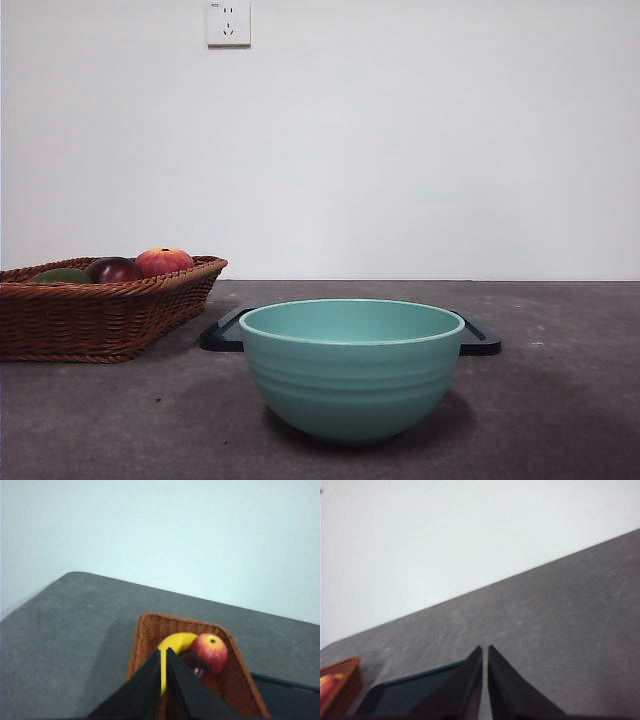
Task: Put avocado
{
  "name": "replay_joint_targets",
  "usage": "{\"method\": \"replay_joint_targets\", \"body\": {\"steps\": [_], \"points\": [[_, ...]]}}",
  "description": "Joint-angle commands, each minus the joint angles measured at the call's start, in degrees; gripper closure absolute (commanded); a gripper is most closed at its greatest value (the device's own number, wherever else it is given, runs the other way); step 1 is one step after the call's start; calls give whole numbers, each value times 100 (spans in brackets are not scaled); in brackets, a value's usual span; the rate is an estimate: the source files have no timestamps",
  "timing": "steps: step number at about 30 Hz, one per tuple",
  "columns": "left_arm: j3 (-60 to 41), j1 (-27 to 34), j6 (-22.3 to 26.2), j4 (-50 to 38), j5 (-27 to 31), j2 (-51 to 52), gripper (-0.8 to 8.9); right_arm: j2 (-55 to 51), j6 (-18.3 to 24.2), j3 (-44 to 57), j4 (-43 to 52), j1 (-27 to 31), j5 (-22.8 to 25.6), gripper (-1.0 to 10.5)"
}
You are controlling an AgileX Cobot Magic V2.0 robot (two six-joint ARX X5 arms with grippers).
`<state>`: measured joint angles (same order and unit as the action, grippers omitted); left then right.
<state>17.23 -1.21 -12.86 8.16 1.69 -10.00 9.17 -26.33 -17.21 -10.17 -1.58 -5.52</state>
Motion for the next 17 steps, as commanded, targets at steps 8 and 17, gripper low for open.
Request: {"method": "replay_joint_targets", "body": {"steps": [8, 17], "points": [[1735, -260, -133, 732, -380, -1453, 796, 1659, 83, -1462, -708, -210, -951, 935], [2769, -568, 232, 1617, -1414, -2603, 797, 2973, 1038, -2640, -1834, -468, -1974, 935]]}}
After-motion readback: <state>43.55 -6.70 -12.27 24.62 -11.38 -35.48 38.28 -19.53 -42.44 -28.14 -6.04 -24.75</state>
